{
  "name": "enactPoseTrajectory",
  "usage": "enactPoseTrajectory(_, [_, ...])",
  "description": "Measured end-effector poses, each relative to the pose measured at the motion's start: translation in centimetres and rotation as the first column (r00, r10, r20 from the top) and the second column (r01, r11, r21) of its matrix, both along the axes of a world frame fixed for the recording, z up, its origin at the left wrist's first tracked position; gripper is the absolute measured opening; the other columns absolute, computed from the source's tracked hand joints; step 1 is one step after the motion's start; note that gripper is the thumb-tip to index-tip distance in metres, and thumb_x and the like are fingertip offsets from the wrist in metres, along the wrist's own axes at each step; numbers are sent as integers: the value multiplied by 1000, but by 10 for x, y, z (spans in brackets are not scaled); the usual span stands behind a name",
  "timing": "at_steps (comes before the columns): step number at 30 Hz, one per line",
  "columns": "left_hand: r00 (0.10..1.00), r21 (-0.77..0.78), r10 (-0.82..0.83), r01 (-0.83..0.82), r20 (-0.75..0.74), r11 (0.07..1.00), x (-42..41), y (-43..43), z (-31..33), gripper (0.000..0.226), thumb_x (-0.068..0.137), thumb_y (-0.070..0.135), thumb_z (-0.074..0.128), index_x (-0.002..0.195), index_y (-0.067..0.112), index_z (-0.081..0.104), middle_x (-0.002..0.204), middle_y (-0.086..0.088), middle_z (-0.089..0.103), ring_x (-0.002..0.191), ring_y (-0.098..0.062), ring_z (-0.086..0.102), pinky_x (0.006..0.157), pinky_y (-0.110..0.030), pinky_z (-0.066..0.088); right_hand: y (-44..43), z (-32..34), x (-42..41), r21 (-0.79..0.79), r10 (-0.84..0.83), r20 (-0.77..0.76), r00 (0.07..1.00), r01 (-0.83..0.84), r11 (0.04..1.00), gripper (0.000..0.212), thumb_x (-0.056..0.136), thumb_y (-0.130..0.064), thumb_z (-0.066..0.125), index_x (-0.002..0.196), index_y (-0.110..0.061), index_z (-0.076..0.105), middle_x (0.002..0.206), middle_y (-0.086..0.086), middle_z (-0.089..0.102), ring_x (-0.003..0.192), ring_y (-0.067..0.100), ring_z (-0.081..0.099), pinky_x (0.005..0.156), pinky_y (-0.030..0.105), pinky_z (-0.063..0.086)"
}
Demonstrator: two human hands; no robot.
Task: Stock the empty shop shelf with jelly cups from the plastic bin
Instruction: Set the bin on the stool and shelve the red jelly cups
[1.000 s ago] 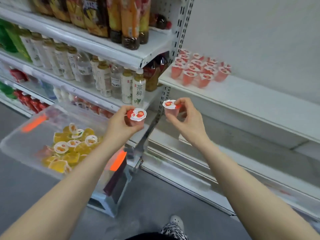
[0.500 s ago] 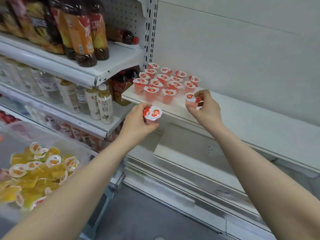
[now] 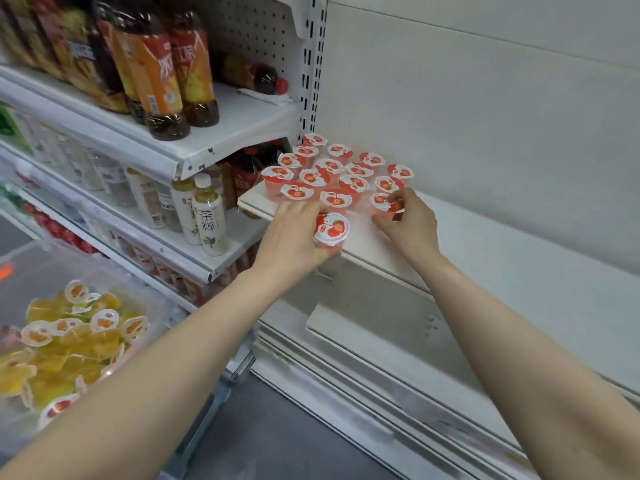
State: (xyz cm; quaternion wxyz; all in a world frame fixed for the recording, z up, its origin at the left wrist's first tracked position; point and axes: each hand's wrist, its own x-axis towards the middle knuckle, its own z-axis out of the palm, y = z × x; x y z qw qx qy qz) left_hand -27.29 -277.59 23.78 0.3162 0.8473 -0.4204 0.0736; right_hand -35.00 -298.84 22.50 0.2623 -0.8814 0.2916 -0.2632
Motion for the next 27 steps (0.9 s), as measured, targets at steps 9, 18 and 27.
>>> enactPoseTrajectory(9, [987,116,-11,-8,161,993,-3,-47,4,68,71,54,74,127,19,57,128,-1,56,126,-25,35,103,-32,32,-19,-10,-1,-48,69,15,997,-69,996,31,84,-40,67,110,-28,55,103,-2,61,85,15,59,80,36,50])
enactPoseTrajectory(18, [966,135,-1,-35,258,990,1,-78,-10,58,64,48,80,108,12,67,117,-5,61,132,-32,38,98,-42,43,-31,-11,-14,-158,162,-52,985,-168,973,37,90,-42,63,124,-29,56,114,1,57,99,19,59,81,25,39])
enactPoseTrajectory(27, [969,189,-21,-27,246,982,3,-76,-7,63,74,46,74,124,11,61,130,-7,55,139,-33,29,104,-50,40,-32,0,-23,-301,182,-148,972,-220,928,38,92,-28,62,128,-20,58,128,6,56,115,25,53,93,32,40])
